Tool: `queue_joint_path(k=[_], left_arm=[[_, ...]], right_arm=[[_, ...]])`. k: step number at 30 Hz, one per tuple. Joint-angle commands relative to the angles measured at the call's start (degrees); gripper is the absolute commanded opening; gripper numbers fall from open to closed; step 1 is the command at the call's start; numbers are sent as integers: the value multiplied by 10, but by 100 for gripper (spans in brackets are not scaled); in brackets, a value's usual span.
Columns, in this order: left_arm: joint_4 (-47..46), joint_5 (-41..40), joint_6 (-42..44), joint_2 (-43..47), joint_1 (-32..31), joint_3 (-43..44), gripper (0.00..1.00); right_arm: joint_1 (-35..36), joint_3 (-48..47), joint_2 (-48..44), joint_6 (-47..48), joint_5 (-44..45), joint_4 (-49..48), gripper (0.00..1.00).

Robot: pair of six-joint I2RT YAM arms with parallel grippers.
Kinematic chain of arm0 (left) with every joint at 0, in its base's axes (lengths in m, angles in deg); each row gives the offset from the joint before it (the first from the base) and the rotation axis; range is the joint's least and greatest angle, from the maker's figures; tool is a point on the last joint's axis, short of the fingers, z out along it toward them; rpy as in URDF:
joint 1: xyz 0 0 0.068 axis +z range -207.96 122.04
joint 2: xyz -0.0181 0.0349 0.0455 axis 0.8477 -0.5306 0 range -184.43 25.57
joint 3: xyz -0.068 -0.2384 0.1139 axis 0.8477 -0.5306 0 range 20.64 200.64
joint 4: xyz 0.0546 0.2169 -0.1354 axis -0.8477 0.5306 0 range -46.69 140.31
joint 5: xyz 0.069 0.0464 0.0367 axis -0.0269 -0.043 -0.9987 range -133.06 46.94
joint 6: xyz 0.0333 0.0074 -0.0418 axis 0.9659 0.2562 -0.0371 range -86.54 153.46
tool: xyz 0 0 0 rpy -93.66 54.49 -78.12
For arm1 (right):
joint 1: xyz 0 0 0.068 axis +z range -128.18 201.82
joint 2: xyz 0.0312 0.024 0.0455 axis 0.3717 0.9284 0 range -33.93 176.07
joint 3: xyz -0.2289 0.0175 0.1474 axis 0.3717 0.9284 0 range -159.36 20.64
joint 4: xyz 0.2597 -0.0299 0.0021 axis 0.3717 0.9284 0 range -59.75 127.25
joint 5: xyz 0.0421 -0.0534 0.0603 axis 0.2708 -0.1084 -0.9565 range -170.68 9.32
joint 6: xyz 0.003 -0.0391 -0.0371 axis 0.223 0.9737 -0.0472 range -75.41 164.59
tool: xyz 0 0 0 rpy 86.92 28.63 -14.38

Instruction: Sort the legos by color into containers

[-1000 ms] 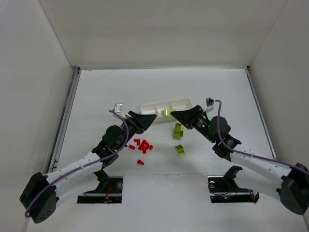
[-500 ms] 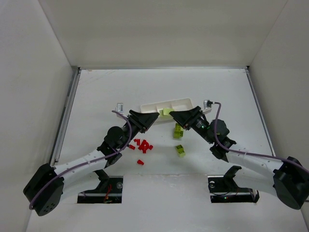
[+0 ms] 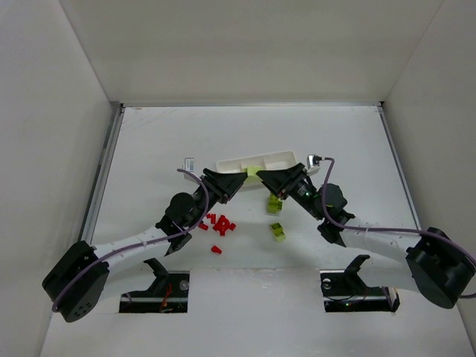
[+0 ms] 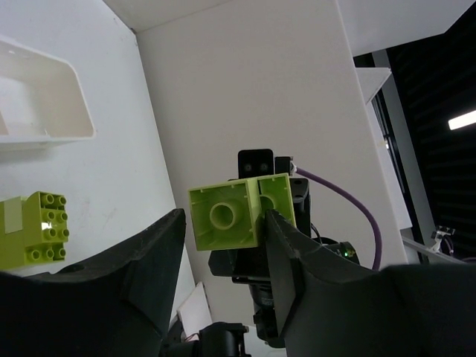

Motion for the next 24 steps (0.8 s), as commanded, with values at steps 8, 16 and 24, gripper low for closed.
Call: queue_joint_path(k=[8,16,24], left_arm=[[-63,6,-3,-6,-3,22,23],[-50,21,1,37,30,-14,11],[46,62,20,147,122,-55,11]], right_arm=[[11,10,25,-25,-7,-93,25],[-1,33,24,-26,-6,-95,25],[-67,74,-23,-13,-32,-67,25]])
